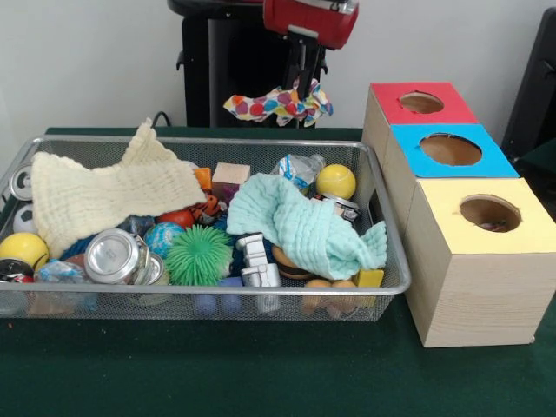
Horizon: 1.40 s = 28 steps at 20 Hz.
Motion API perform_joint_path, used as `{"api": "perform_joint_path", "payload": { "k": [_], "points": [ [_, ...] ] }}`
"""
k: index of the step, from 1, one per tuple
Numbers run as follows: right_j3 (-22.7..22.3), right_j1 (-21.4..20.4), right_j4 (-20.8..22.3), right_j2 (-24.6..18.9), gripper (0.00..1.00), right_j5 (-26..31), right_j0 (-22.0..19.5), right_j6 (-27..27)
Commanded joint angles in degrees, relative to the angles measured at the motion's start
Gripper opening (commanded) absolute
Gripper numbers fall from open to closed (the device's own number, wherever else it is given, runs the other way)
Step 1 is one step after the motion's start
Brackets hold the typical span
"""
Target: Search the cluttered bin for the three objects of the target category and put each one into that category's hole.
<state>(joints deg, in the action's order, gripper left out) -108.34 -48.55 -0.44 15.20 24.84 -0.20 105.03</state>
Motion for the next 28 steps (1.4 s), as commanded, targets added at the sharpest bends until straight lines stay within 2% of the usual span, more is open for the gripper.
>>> {"api": "perform_joint_path", "payload": {
  "k": [1,4,9,14,18,28],
  "points": [
    [4.7,-0.4,-2.6,-0.7,0.0,9.3,0.6,10.6],
    [7.3,-0.4,-2.2,-1.6,0.0,11.2,0.9,9.3],
    [9.0,0.0,-3.4,-4.8,0.0,13.5,0.5,8.3],
    [12.4,0.9,-3.8,-5.8,0.0,15.8,2.4,8.8],
    [12.1,1.6,-6.3,-7.5,0.0,15.4,2.8,9.4],
    [19.2,4.9,-6.7,-3.7,0.0,19.1,8.5,13.5]
  ]
}}
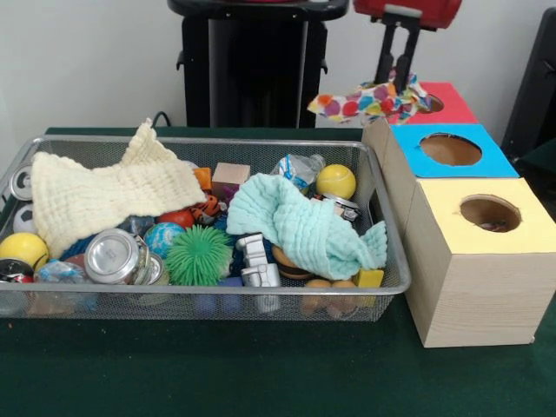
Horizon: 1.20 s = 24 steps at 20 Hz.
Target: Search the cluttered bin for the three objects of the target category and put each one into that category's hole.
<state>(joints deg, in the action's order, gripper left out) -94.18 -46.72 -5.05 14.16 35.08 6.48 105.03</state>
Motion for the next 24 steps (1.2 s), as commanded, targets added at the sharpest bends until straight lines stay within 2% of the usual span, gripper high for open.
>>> {"api": "perform_joint_path", "payload": {
  "k": [1,5,13,24],
  "points": [
    [5.1,3.3,-2.4,-2.6,0.0,8.9,2.1,13.9],
    [4.4,4.4,-3.6,-3.0,0.0,6.8,2.2,13.8],
    [2.6,6.3,-5.5,-5.5,0.0,1.8,0.6,9.9],
    [7.7,9.7,-5.8,-6.6,0.0,4.0,0.3,8.2]
  ]
}}
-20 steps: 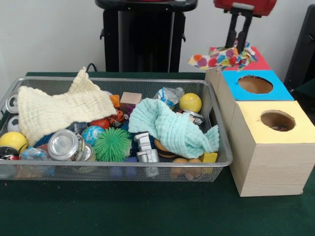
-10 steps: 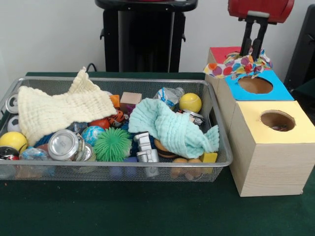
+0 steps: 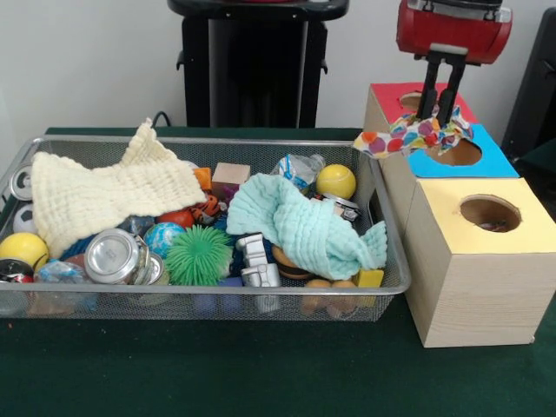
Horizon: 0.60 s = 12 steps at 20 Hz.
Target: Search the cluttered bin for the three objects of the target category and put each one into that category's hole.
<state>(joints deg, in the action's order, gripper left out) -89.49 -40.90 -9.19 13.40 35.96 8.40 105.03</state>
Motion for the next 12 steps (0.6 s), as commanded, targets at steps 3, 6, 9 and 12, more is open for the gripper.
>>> {"api": "perform_joint_path", "payload": {
  "k": [3,6,9,12],
  "points": [
    [5.6,4.9,-1.2,-5.1,0.0,4.3,-0.4,8.9],
    [8.2,6.2,-0.9,-4.4,0.0,5.4,0.7,9.8],
    [10.0,7.5,-1.3,-4.0,0.0,5.8,1.6,10.9],
    [11.7,8.3,-1.3,-3.6,0.0,6.5,2.3,11.1]
  ]
}}
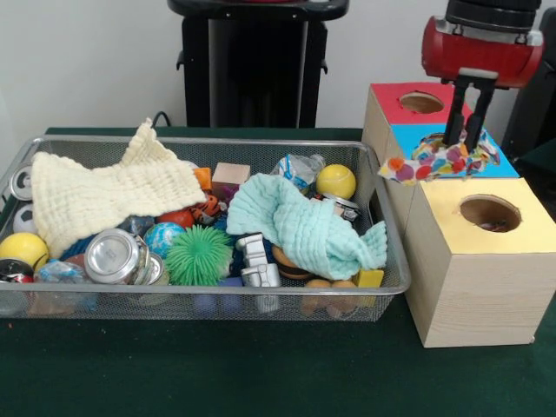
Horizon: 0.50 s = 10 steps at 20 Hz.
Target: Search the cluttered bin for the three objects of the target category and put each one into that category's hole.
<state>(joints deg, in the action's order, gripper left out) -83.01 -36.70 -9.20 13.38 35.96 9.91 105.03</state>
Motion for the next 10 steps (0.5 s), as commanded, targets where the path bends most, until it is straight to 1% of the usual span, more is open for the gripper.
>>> {"api": "perform_joint_path", "payload": {
  "k": [1,5,7,10],
  "points": [
    [5.6,4.3,-1.3,-3.3,0.0,6.9,1.1,11.4],
    [5.8,4.6,-1.7,-3.7,0.0,6.5,0.8,10.9],
    [5.1,5.1,-2.0,-4.2,0.0,4.7,0.1,10.6],
    [2.8,5.9,-2.9,-6.1,0.0,1.8,-1.3,9.2]
  ]
}}
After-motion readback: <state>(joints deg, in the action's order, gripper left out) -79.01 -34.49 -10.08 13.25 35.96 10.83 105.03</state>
